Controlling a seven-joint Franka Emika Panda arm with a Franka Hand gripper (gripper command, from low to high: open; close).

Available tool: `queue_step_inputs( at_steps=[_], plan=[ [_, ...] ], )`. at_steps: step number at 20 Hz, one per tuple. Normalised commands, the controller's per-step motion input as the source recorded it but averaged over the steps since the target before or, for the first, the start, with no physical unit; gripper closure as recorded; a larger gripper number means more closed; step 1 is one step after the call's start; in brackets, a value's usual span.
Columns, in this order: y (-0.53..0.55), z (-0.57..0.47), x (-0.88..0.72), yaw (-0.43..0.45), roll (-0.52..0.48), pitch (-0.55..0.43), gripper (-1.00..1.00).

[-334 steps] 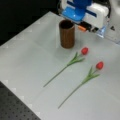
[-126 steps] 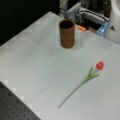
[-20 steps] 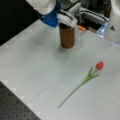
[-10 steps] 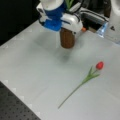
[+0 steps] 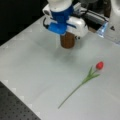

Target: Flower insertion into a vase

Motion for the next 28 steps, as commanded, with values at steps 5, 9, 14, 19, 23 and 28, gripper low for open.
queue_step_inputs(
  at_steps=[5,9,14,19,23,28],
  plan=[
    [0.56,-0.16,0.07,-0.174,-0.065,-0.167,-1.00],
    [0.41,-0.22,0.05,-0.103,-0.021,-0.112,-1.00],
    [0.28,-0.24,0.08,-0.006,0.022,-0.063,-1.00],
    [0.25,-0.36,0.10,-0.038,0.047,-0.101,-1.00],
    [0.17,-0.23,-0.01,-0.073,-0.002,-0.045,-1.00],
    [0.16,-0.19,-0.01,-0.056,-0.088,-0.029,-1.00]
  ],
)
